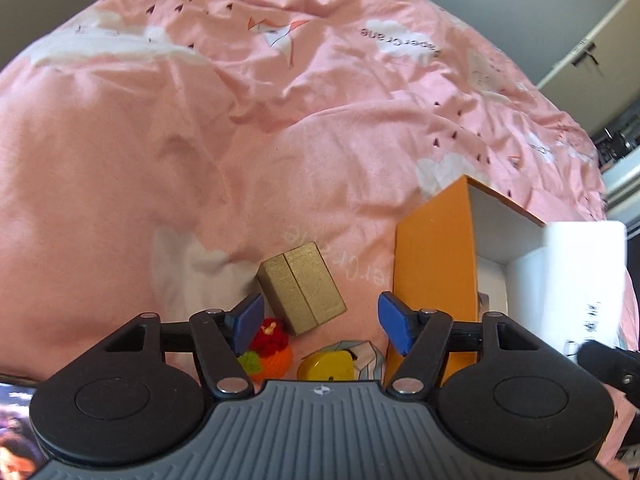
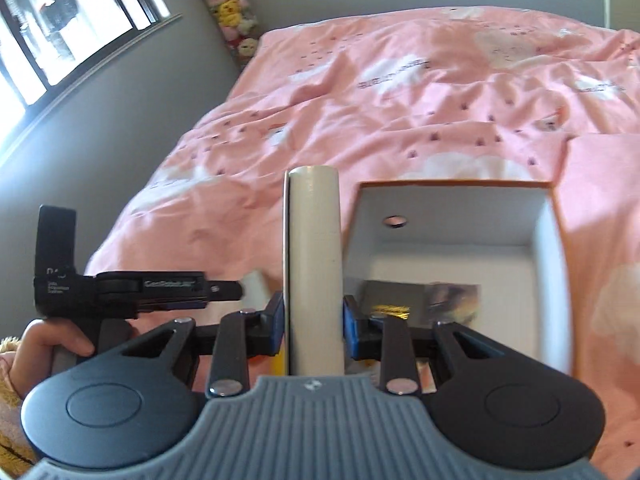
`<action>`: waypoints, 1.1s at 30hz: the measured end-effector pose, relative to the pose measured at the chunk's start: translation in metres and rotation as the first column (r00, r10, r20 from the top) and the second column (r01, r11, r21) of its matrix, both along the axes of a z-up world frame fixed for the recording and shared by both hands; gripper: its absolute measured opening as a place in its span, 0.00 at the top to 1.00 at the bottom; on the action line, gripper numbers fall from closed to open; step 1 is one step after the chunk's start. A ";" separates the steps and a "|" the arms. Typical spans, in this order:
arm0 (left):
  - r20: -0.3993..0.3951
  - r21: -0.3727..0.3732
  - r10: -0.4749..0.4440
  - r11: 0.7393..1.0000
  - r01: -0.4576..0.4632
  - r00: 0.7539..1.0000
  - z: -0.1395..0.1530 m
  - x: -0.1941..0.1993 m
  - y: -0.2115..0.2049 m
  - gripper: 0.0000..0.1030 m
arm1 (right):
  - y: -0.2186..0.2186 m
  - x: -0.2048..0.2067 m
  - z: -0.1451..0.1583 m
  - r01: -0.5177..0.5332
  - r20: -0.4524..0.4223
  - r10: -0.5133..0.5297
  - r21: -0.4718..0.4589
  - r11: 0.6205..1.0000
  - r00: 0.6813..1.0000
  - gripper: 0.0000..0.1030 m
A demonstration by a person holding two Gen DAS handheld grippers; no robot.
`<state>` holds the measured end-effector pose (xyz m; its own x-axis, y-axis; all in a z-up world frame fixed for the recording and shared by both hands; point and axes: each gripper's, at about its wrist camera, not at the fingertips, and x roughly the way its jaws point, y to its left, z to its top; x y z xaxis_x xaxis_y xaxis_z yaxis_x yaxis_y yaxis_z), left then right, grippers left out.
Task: Organize objects
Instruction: 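Carry the cream box over the white-lined box with the right gripper, then lower the cream box in with the right gripper while the left grasps the tan box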
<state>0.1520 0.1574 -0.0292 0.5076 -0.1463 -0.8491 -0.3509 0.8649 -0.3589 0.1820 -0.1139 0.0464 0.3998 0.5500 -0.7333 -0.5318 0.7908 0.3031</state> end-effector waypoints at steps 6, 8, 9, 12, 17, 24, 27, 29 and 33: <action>-0.056 0.080 0.044 0.996 -0.040 0.997 -0.019 0.025 -0.011 0.23 | -0.045 0.057 -0.023 0.093 0.002 -0.093 -0.081 0.992 0.996 0.70; -0.084 0.092 0.040 0.995 -0.032 0.996 -0.025 0.032 -0.013 0.23 | -0.045 0.069 -0.030 0.052 0.020 -0.050 -0.135 0.989 0.999 0.70; -0.097 0.096 0.040 0.995 -0.031 0.994 -0.028 0.034 -0.014 0.23 | -0.044 0.075 -0.034 0.021 0.021 -0.018 -0.156 0.988 1.000 0.70; -0.127 0.101 0.046 0.994 -0.033 0.991 -0.036 0.040 -0.014 0.27 | -0.037 0.091 -0.043 -0.111 0.021 0.118 -0.201 0.973 0.993 0.70; -0.168 0.121 0.040 0.992 -0.020 0.985 -0.045 0.049 -0.015 0.35 | -0.007 0.102 -0.056 -0.359 0.066 0.417 -0.401 0.843 0.906 0.70; -0.164 0.100 0.007 0.995 0.010 0.986 -0.043 0.052 -0.011 0.40 | 0.022 0.105 -0.078 -0.572 0.045 0.724 -0.580 0.580 0.688 0.70; -0.148 0.094 -0.012 0.995 0.026 0.989 -0.037 0.051 -0.009 0.41 | 0.030 0.097 -0.091 -0.578 0.064 0.809 -0.667 0.470 0.584 0.70; -0.131 0.101 -0.024 0.994 0.037 0.991 -0.031 0.051 -0.009 0.43 | 0.035 0.089 -0.101 -0.559 0.085 0.857 -0.725 0.403 0.508 0.70; -0.101 0.115 -0.062 0.991 0.074 0.993 -0.016 0.055 -0.012 0.43 | 0.040 0.077 -0.119 -0.476 0.124 0.913 -0.822 0.313 0.388 0.70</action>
